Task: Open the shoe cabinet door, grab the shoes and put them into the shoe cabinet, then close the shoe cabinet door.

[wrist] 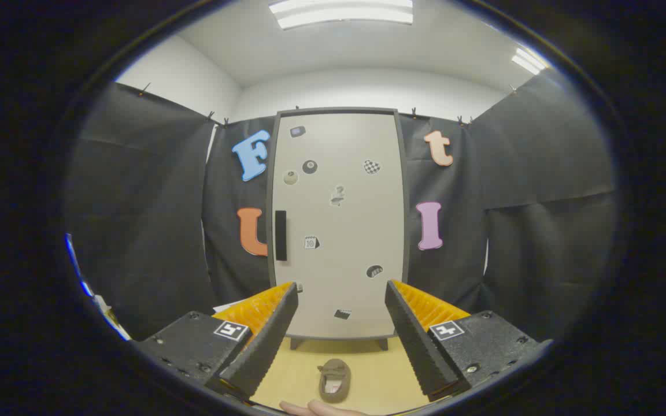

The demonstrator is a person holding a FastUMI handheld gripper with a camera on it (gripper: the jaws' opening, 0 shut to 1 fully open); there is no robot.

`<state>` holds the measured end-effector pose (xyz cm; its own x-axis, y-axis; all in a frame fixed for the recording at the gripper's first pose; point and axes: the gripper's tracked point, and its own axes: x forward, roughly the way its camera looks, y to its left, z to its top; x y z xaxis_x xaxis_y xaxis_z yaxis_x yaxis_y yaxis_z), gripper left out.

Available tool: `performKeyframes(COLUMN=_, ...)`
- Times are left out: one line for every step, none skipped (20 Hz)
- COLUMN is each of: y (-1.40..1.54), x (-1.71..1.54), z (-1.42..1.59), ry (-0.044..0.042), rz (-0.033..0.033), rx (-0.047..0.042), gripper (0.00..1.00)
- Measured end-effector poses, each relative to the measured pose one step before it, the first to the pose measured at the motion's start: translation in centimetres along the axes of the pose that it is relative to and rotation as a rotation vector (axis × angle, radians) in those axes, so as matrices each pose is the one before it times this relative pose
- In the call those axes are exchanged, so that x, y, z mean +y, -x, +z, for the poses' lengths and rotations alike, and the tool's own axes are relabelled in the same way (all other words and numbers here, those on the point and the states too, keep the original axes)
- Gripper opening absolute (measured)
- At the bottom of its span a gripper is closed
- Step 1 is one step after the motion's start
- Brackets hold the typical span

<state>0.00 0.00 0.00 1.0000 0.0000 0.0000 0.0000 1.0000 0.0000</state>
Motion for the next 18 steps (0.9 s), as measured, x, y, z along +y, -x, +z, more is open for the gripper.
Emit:
performKeyframes(y=0.131, x=-0.046, z=-0.059, ry=0.00064, rz=-0.00344, rx=0.00053, gripper=0.99)
performKeyframes(y=0.041, x=0.127, z=0.023, ry=-0.00195, rz=0.00514, rx=0.00062, gripper=0.99)
performKeyframes(y=0.128, x=0.147, z=0.119, ry=-0.00119, rz=0.0084, rx=0.00023, gripper=0.99)
performKeyframes(y=0.117, x=0.074, z=0.052, ry=-0.00192, rz=0.0082, rx=-0.00133, gripper=0.99)
performKeyframes(y=0.104, x=0.116, z=0.177, ry=-0.00051, rz=0.00995, rx=-0.00281, gripper=0.99)
performKeyframes(y=-0.025, x=0.323, z=0.062, ry=-0.00301, rz=0.01301, rx=-0.00504, gripper=0.99)
performKeyframes(y=0.025, x=0.215, z=0.139, ry=-0.00442, rz=0.01228, rx=-0.00573, gripper=0.99)
performKeyframes(y=-0.016, x=0.08, z=0.038, ry=-0.00644, rz=0.00308, rx=-0.0025, gripper=0.99)
performKeyframes(y=-0.061, x=-0.151, z=-0.075, ry=-0.00009, rz=-0.00807, rx=0.00586, gripper=0.99)
performKeyframes(y=-0.124, x=-0.168, z=-0.099, ry=0.00119, rz=-0.00946, rx=0.00573, gripper=0.99)
performKeyframes(y=-0.24, x=0.062, z=-0.041, ry=0.00323, rz=-0.00548, rx=0.01139, gripper=0.99)
performKeyframes(y=-0.309, x=0.163, z=-0.209, ry=0.00445, rz=-0.00517, rx=0.01514, gripper=0.99)
performKeyframes(y=-0.395, x=0.248, z=-0.004, ry=0.00704, rz=0.00178, rx=0.00755, gripper=0.99)
performKeyframes(y=-0.615, x=0.47, z=0.242, ry=0.0039, rz=0.01293, rx=0.00119, gripper=0.99)
performKeyframes(y=-0.582, x=0.596, z=0.4, ry=-0.00111, rz=0.01917, rx=-0.00758, gripper=0.99)
performKeyframes(y=-0.64, x=0.145, z=0.066, ry=0.00089, rz=0.00806, rx=-0.00079, gripper=0.99)
performKeyframes(y=-0.641, x=-0.019, z=0.128, ry=-0.00241, rz=-0.00154, rx=-0.00079, gripper=0.98)
performKeyframes(y=-0.697, x=0.153, z=0.125, ry=-0.00786, rz=-0.00025, rx=-0.00103, gripper=0.99)
